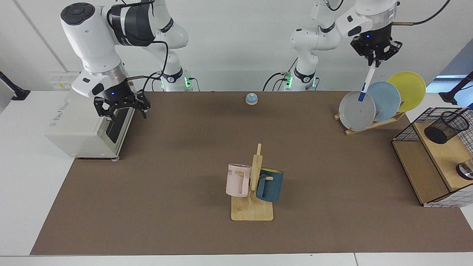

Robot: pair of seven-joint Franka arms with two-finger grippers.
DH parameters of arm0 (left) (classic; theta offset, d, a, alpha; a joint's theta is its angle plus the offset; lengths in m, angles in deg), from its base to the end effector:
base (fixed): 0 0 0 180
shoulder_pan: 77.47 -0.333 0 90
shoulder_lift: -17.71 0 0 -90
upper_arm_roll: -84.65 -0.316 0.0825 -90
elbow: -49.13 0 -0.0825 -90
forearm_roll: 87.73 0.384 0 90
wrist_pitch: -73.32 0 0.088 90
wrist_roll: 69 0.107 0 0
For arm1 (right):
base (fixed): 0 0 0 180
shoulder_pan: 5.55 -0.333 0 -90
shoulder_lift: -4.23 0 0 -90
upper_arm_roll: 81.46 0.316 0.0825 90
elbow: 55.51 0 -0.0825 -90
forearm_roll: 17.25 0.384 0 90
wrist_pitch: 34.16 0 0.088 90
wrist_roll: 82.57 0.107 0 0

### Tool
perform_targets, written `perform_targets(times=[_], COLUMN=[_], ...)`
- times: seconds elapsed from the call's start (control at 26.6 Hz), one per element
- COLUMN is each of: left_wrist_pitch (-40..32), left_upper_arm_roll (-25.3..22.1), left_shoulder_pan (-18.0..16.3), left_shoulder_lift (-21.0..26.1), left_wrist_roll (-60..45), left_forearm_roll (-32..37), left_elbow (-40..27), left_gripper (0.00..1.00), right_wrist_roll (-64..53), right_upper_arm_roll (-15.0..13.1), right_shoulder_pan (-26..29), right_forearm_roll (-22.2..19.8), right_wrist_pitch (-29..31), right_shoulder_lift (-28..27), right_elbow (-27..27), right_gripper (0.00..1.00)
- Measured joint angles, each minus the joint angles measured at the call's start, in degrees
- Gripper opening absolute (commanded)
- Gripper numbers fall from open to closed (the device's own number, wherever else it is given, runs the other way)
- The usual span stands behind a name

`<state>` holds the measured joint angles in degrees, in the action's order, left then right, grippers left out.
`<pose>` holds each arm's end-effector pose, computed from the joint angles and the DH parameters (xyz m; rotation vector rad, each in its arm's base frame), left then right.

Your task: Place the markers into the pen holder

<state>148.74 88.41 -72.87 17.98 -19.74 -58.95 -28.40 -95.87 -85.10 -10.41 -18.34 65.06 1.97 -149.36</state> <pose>0.5253 -0.0159 0.7150 -2.4245 1.1517 0.2857 0.5790 0.0112 0.5847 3.0881 0.3976 0.0807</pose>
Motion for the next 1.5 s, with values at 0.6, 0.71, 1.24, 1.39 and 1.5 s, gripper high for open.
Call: perform_targets(times=[0.6,0.71,1.24,1.39,1.5], left_wrist_pitch=[19.12,22.68,32.8,31.59,30.64], left_upper_arm_roll=[-21.34,-22.31,-27.65,-27.7,-27.65], left_shoulder_pan=[-0.53,-0.55,-1.39,-1.39,-1.38], left_shoulder_lift=[4.7,4.75,10.46,10.54,10.53], left_wrist_roll=[31.46,33.36,40.77,41.09,40.71], left_forearm_roll=[2.45,5.58,9.35,9.54,9.55], left_elbow=[4.51,4.52,4.13,2.73,1.6], left_gripper=[0.0,0.0,0.0,0.0,0.0], right_wrist_roll=[1.09,0.78,0.65,0.64,0.63], right_upper_arm_roll=[0.0,0.0,0.11,0.11,0.12], right_shoulder_pan=[0.04,0.04,0.01,0.01,0.0], right_forearm_roll=[0.26,0.26,0.26,0.26,0.26], right_wrist_pitch=[-2.27,-2.27,-2.27,-2.27,-2.27], right_shoulder_lift=[2.36,2.36,2.36,2.36,2.36], right_elbow=[-0.02,-0.02,-0.03,-0.04,-0.05], right_gripper=[1.0,1.0,1.0,1.0,1.0])
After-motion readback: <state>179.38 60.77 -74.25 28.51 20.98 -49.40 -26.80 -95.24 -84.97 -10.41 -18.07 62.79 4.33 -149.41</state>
